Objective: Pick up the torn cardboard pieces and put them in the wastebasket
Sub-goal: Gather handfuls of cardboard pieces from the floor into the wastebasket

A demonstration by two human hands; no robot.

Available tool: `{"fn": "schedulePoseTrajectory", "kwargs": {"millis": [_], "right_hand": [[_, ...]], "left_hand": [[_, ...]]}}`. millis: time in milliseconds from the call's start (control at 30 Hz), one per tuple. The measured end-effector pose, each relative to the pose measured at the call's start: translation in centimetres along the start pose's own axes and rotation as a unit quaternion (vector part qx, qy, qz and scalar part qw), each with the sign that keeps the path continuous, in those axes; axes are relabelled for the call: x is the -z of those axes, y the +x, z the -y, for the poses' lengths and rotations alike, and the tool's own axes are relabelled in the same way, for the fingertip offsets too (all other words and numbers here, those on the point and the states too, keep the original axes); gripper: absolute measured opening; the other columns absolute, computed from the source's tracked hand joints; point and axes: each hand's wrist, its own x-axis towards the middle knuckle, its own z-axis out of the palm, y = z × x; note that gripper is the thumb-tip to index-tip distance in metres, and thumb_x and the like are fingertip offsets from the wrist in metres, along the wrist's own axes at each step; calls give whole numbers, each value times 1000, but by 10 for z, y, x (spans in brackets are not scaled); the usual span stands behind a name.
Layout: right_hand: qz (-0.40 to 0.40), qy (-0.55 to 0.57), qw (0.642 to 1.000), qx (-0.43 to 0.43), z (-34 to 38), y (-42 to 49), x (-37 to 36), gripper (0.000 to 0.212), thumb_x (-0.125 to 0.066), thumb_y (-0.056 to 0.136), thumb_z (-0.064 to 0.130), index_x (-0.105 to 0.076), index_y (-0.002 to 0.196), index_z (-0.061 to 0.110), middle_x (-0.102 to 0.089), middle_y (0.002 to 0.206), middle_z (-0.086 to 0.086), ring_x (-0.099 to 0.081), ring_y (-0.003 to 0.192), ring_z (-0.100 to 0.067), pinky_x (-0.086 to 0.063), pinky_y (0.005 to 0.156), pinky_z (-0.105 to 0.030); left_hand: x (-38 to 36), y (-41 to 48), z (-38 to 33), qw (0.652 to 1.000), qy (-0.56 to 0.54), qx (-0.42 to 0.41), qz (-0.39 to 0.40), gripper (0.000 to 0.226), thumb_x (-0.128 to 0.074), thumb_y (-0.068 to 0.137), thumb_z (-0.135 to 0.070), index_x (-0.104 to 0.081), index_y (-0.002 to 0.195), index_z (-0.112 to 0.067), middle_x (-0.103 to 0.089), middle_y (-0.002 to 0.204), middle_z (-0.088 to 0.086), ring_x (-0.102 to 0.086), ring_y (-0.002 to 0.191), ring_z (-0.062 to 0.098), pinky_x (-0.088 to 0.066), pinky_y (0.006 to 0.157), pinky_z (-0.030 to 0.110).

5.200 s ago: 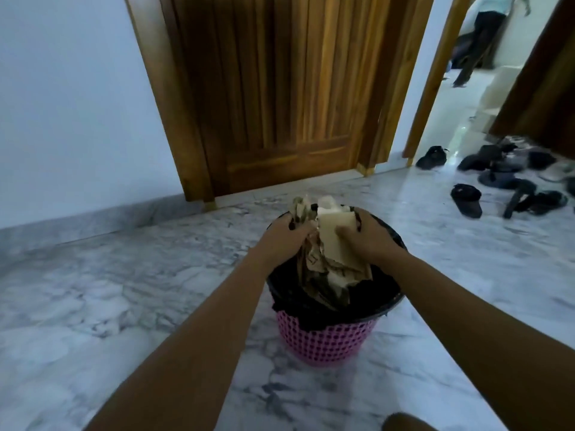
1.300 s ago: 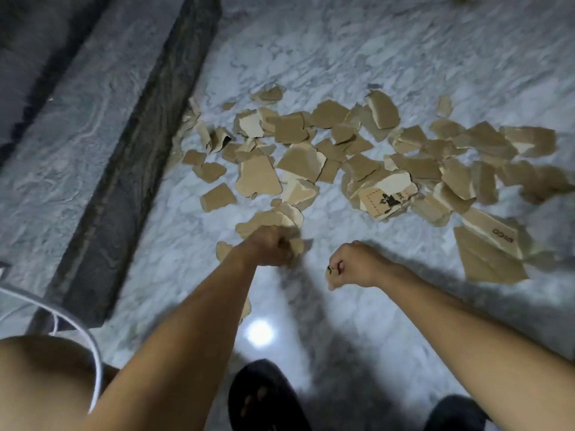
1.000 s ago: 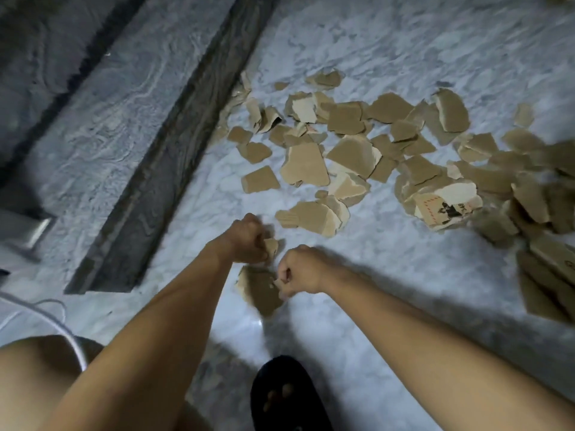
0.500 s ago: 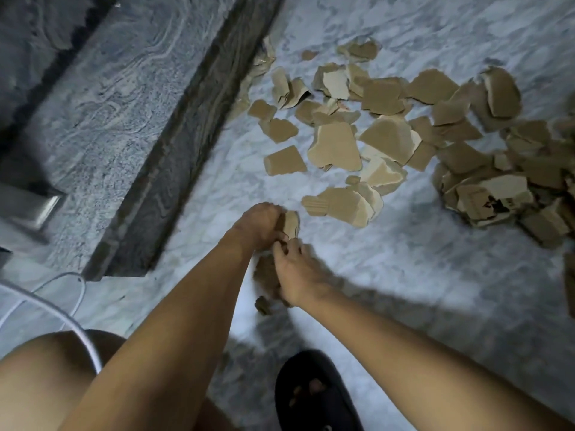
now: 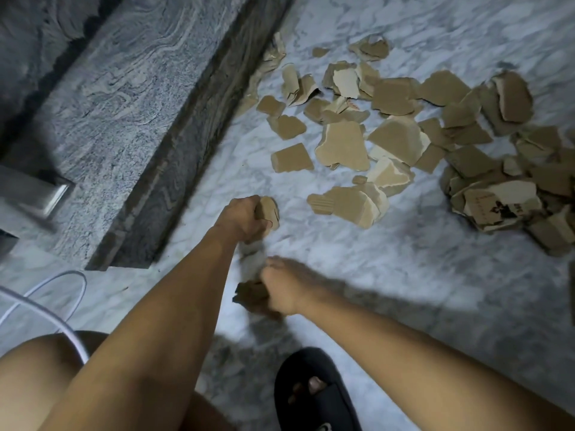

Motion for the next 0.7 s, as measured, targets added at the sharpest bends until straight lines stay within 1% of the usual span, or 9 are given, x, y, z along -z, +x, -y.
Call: {"fn": "schedulePoseTrajectory", "kwargs": {"millis": [100,200,233,300,367,433,500,600,700], "right_hand": [[-11,33,999,7,9,7,-34,26,-59,89,39,-65,106,20,-61,109,-14,-62,97,-35,-53,86,-40],[14,53,998,-7,12,4,-38,31,-48,89,54,-62,94,27,-67,102,-11,-66,94,-32,-46,74,-33],[13,70,997,-14,10,-1,-34,28,-51,91,51,-63,97,27,-67,101,-12,-66,93,-32,-44,72,-32],[-14,73,997,1,-2,-15,-14,17,-62,91,33,-59,106,24,-68,101,-13,-68,91,-32,-50,71,-32],[-33,32,999,14,-30,-33,14,28,-68,85,17,-56,109,20,-68,100,-11,-68,90,-32,-48,66,-32],[-54,10,998,-37,-71,-55,46,31,-68,80,6,-55,106,17,-67,101,-6,-66,92,-30,-35,62,-29],[-91,28,990,-107,-122,-83,71,31,-65,82,3,-57,110,15,-65,107,-9,-64,97,-31,-33,66,-26],[-140,61,962,-228,-201,-146,91,31,-57,91,7,-57,122,9,-62,116,-14,-60,107,-33,-37,76,-26],[-163,63,935,-309,-264,-215,99,34,-57,89,6,-54,123,12,-59,117,-14,-60,109,-34,-49,85,-32]], "left_hand": [[-5,-1,1,1000,-6,5,-4,45,-73,83,-36,-54,119,-16,-64,118,7,-58,109,29,-39,78,29],[-6,-1,-3,1000,12,20,-2,44,-70,85,-35,-51,121,-16,-62,120,10,-57,111,32,-41,81,33],[-5,-1,-5,1000,17,22,1,46,-69,85,-35,-50,122,-16,-61,120,11,-57,111,33,-44,84,36],[-3,-2,-15,1000,19,15,10,44,-68,85,-35,-49,120,-15,-60,119,14,-57,109,35,-47,86,39],[2,-4,-35,1000,2,-1,20,31,-69,85,-33,-52,105,-16,-61,111,14,-59,98,32,-49,79,37],[6,-2,-69,999,-29,-21,33,21,-72,79,-29,-54,82,-18,-65,95,12,-61,81,28,-51,66,34],[10,1,-116,995,-49,-63,53,16,-73,69,-27,-62,72,-15,-69,78,11,-66,70,28,-57,59,36],[9,-1,-208,983,-36,-165,70,19,-72,67,-29,-71,82,-17,-70,74,8,-69,78,29,-58,67,35],[-13,3,-290,964,-15,-248,99,23,-71,78,-33,-69,87,-12,-72,87,10,-68,88,30,-52,75,30]]}}
